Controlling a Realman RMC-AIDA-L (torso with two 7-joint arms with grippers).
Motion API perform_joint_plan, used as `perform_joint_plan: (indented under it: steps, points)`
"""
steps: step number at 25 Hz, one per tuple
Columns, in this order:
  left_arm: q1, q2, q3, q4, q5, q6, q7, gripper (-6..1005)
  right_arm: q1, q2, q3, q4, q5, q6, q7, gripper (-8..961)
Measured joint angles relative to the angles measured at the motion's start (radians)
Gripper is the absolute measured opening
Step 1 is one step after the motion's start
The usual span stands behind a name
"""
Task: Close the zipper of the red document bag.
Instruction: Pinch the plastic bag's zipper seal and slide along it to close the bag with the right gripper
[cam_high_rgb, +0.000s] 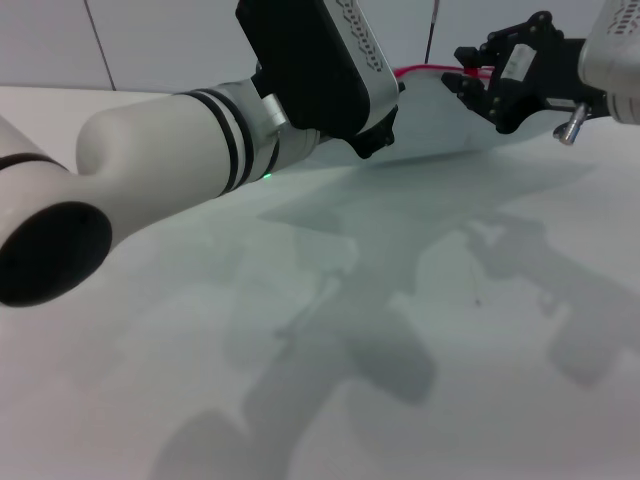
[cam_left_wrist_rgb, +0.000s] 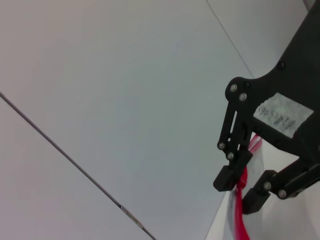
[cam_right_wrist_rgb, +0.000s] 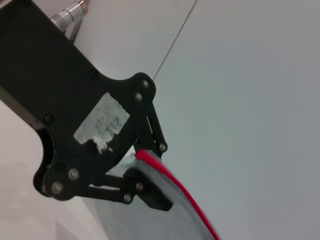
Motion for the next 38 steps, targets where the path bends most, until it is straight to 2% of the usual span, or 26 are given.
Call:
perform_joint_plan:
  steps: [8, 24, 38]
  points:
    - [0.001, 0.0, 0.004, -0.005, 0.0, 0.0, 0.009, 119, 0.006, -0.001, 0.0, 0.015, -0.003, 0.011, 0.0, 226]
    - [0.015, -0.001, 0.009, -0.011, 0.0, 0.001, 0.029, 135, -0.016, 0.003, -0.003, 0.025, -0.002, 0.082, 0.014, 78]
    - [0.094, 0.0, -0.021, -0.108, 0.0, -0.001, 0.075, 149, -0.068, 0.003, 0.009, -0.007, -0.09, 0.204, 0.073, 106]
